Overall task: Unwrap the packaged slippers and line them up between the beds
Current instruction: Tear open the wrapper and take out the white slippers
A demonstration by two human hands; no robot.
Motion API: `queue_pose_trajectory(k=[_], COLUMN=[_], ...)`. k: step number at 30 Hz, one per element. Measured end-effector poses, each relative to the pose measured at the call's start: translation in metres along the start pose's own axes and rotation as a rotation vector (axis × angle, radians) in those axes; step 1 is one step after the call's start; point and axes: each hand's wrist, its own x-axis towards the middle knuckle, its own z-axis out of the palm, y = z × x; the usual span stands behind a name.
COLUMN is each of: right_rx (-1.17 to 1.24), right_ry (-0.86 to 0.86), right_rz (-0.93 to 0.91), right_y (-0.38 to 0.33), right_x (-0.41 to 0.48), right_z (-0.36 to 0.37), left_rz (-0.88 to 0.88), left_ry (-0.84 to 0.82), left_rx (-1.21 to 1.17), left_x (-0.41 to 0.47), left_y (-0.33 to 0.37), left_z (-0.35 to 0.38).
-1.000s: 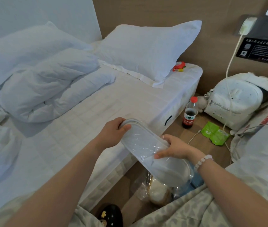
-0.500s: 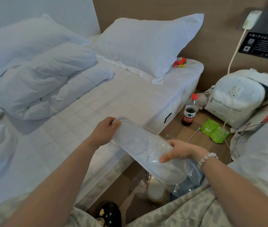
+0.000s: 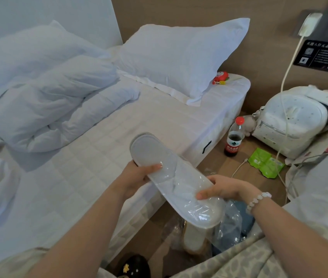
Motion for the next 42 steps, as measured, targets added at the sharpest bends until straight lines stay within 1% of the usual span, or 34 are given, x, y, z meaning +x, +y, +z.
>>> queue_pose_trajectory(k=[2, 4, 5, 8, 11, 15, 20, 26, 28, 30, 33, 34, 35, 36, 37, 39, 41, 42], right_rx=[-0.052, -0.035, -0.032, -0.087, -0.105, -0.089, -0.048, 0.029, 0.064, 0.029, -0.112, -0.057, 0.076, 0.267, 0.463, 0.815, 1.107, 1.186], right_ry=[0.051, 0.130, 0.143, 0.111, 0.073, 0.058, 0.036, 0.096, 0.161, 0.297, 0.691, 0.775, 0.780, 0.715, 0.611, 0.437, 0.401, 0.411], right_rz=[-0.022, -0.082, -0.107, -0.120, -0.094, -0.091, -0.103, -0.061, -0.056, -0.032, 0.101, 0.166, 0.224, 0.252, 0.253, 0.203, 0.138, 0.099], right_y=[-0.006, -0.013, -0.015, -0.013, -0.008, -0.007, -0.006, -0.001, -0.003, -0.006, -0.004, -0.004, -0.005, -0.005, -0.006, -0.011, -0.015, -0.015], right_x=[0.001, 0.003, 0.004, 0.005, 0.005, 0.009, 0.008, 0.011, 0.008, 0.003, 0.004, 0.006, 0.007, 0.008, 0.007, 0.005, 0.006, 0.007], right_z=[0.006, 0.012, 0.014, 0.018, 0.019, 0.018, 0.018, 0.011, 0.007, 0.002, -0.002, -0.002, -0.001, -0.001, 0.001, 0.009, 0.016, 0.017], left_rz=[-0.012, 0.000, 0.010, 0.030, 0.033, 0.058, 0.030, 0.023, 0.029, 0.044, 0.053, 0.049, 0.045, 0.042, 0.038, 0.025, 0.002, -0.025], left_ry=[-0.006, -0.005, 0.005, 0.006, -0.009, -0.007, 0.037, 0.120, 0.162, 0.253, 0.401, 0.443, 0.479, 0.508, 0.531, 0.550, 0.532, 0.511], left_rx=[0.051, 0.097, 0.100, 0.052, 0.095, 0.120, 0.102, 0.024, -0.032, -0.141, -0.289, -0.322, -0.353, -0.384, -0.420, -0.477, -0.526, -0.537], left_x=[-0.001, 0.001, 0.002, 0.004, 0.006, 0.011, 0.015, 0.023, 0.025, 0.028, 0.033, 0.034, 0.035, 0.036, 0.037, 0.037, 0.039, 0.039], left_y=[-0.008, -0.012, -0.014, -0.010, -0.003, 0.002, 0.006, 0.010, 0.010, 0.008, 0.007, 0.006, 0.006, 0.004, 0.004, 0.001, -0.005, -0.010], left_z=[0.008, 0.014, 0.015, 0.016, 0.010, 0.001, -0.006, -0.013, -0.015, -0.022, -0.033, -0.034, -0.033, -0.030, -0.026, -0.015, -0.004, 0.001])
